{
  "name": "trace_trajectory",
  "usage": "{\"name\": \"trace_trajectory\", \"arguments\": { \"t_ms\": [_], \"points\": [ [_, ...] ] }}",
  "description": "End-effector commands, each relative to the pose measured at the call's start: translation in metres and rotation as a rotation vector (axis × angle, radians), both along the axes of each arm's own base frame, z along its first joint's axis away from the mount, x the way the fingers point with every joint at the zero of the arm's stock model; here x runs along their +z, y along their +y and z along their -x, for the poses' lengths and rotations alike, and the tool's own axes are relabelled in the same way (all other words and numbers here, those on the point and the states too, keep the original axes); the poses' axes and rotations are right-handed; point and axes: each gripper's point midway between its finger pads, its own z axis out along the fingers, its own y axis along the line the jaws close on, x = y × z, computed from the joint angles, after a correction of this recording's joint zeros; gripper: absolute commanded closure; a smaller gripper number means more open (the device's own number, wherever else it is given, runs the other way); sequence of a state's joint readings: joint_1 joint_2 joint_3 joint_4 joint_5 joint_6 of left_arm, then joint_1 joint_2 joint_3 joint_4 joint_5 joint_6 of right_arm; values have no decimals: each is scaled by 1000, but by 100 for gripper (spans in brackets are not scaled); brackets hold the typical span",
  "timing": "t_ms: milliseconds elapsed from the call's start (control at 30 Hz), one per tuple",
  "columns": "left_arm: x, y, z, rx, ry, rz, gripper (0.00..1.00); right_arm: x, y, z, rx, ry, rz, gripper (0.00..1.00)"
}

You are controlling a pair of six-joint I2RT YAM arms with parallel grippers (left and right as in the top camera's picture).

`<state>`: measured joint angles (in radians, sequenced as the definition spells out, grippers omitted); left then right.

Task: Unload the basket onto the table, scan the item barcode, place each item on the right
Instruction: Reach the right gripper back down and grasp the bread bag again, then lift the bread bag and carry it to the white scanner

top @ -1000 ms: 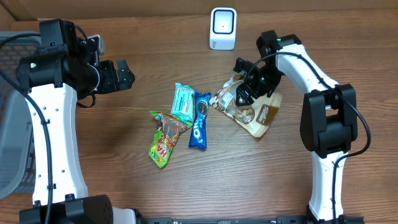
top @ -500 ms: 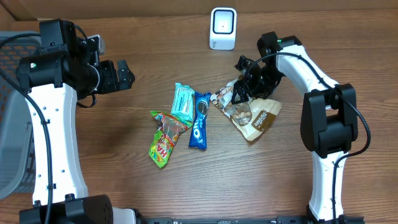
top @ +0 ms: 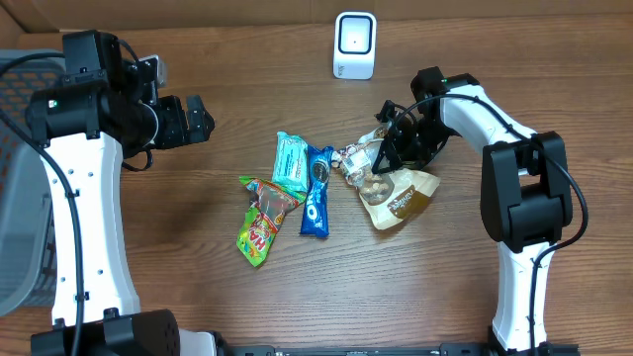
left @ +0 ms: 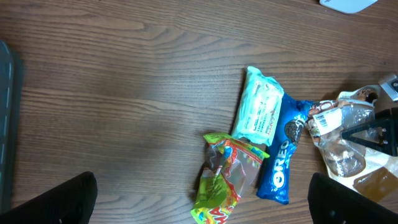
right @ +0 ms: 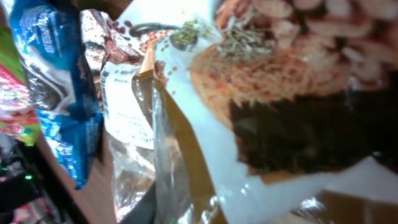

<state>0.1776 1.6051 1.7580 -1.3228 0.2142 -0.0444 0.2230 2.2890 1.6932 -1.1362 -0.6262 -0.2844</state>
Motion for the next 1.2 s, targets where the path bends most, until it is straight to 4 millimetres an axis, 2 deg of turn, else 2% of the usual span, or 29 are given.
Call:
{"name": "trace_trajectory", "arguments": {
  "t_ms": [0, 33, 167, 400, 567, 767, 1000, 1167],
  "points": [
    [-1, -4, 1, -28, -1, 5, 0, -8, -2, 3, 0, 15, 4, 91],
    [-1, -4, 1, -28, -1, 5, 0, -7, -1, 2, -5, 16, -7, 96],
    [-1, -4, 1, -28, -1, 5, 0, 10, 2, -6, -35, 13, -90, 96],
    [-1, -4, 1, -28, -1, 5, 1, 64, 5, -27, -92, -39, -276, 96],
    [-1, -4, 1, -28, -1, 5, 0, 91, 0, -34, -99, -84, -282, 96],
    [-1, -4, 1, -28, -1, 5, 1, 111, -19, -54, -162, -179, -79, 96],
    [-1, -4, 1, -28, -1, 5, 0, 135, -38, -88, -269, -360, 221, 96],
    [-1, -4, 1, -28, -1, 5, 0, 148, -37, -109, -282, -524, 388, 96]
  ]
}}
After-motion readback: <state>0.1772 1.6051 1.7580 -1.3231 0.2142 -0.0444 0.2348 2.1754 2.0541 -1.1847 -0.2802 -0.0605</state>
